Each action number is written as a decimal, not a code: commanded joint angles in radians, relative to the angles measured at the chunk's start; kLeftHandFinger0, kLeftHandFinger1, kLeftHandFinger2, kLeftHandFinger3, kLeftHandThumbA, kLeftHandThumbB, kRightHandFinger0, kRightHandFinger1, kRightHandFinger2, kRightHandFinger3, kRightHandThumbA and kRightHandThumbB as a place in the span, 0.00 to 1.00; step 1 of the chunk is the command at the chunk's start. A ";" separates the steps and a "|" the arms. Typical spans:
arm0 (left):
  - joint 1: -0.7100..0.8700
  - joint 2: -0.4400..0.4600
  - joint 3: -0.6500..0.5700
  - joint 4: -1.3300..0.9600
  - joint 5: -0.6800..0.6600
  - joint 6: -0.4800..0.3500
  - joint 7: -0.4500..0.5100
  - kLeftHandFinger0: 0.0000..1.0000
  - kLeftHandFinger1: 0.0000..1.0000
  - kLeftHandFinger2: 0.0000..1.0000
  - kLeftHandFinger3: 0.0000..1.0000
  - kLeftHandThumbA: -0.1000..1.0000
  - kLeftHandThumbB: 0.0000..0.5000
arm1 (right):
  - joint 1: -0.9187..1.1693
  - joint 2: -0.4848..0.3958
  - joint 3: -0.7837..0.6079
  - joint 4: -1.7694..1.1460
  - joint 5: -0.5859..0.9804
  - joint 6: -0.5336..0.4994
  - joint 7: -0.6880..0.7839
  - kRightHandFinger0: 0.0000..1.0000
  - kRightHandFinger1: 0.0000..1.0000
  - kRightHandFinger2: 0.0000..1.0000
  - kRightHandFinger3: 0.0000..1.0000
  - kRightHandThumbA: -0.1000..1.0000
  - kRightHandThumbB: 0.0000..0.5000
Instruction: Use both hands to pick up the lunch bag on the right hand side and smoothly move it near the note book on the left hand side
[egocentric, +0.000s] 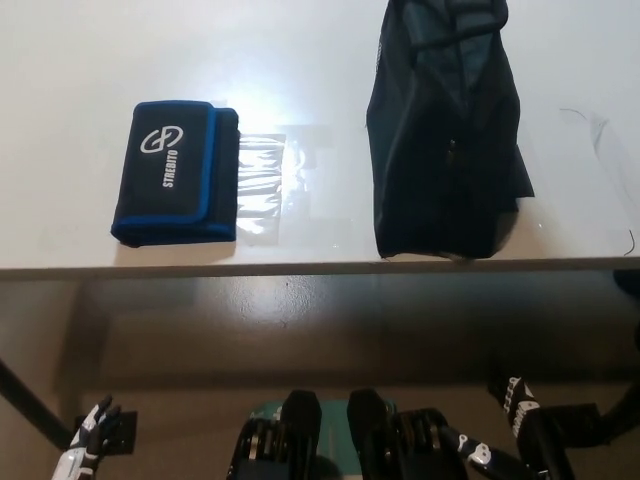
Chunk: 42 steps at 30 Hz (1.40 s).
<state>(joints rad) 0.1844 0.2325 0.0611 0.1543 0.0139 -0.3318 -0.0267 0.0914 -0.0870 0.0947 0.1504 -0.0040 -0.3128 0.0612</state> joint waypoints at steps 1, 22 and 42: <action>0.017 0.028 -0.021 -0.158 0.000 -0.138 -0.036 1.00 1.00 1.00 1.00 1.00 0.61 | 0.022 -0.020 0.001 -0.165 0.017 -0.157 0.035 1.00 1.00 1.00 1.00 1.00 0.45; -0.201 0.022 -0.069 -0.487 0.027 -0.063 -0.080 1.00 1.00 1.00 1.00 1.00 0.53 | -0.056 -0.014 -0.153 -0.381 0.026 -0.157 -0.037 1.00 1.00 1.00 1.00 1.00 0.45; -0.600 -0.038 -0.132 -0.339 0.103 0.231 -0.103 1.00 1.00 1.00 1.00 1.00 0.59 | -0.311 0.026 -0.208 -0.199 0.024 -0.086 -0.080 1.00 1.00 1.00 1.00 1.00 0.64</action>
<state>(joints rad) -0.3487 0.2053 -0.0579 -0.1930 0.0755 -0.1917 -0.1233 -0.1743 -0.0733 -0.1050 -0.0492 0.0190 -0.4080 0.0105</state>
